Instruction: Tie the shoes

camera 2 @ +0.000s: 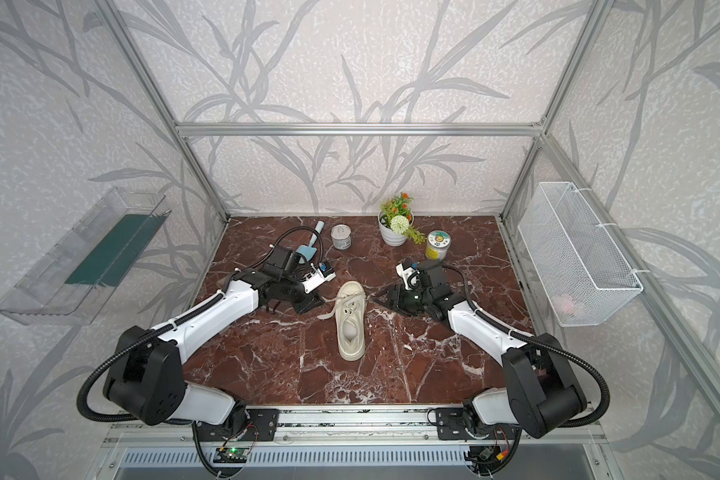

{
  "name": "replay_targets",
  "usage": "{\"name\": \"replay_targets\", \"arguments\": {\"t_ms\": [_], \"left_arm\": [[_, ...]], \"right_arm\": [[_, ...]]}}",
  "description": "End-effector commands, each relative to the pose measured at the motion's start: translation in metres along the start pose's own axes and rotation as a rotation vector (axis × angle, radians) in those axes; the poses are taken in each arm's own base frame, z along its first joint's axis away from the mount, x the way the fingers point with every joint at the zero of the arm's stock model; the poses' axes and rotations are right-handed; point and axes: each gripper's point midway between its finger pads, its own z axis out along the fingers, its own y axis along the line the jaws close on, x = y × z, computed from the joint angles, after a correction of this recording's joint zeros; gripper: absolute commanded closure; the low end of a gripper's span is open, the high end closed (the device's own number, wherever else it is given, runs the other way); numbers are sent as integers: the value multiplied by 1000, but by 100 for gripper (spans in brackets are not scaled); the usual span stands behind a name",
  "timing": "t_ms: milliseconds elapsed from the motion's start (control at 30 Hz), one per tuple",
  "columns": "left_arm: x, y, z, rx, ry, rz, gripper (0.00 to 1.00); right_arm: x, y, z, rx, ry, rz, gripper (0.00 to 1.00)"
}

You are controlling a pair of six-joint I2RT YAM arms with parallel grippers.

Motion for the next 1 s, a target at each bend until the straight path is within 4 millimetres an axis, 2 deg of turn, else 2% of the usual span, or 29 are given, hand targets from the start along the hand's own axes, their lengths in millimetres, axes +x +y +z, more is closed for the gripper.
{"name": "replay_targets", "arguments": {"t_ms": [0, 133, 467, 700, 967], "left_arm": [[5, -10, 15, 67, -14, 177, 56], [11, -6, 31, 80, 0, 233, 56], [4, 10, 45, 56, -40, 294, 56], [5, 9, 60, 111, -43, 350, 57], [4, 19, 71, 84, -43, 383, 59]], "right_arm": [[1, 2, -4, -21, -35, 25, 45], [5, -1, -6, -13, -47, 36, 45], [7, 3, -14, -4, -68, 54, 45], [8, -2, -4, -14, -31, 62, 45], [7, -5, 4, -15, -5, 67, 45]]}}
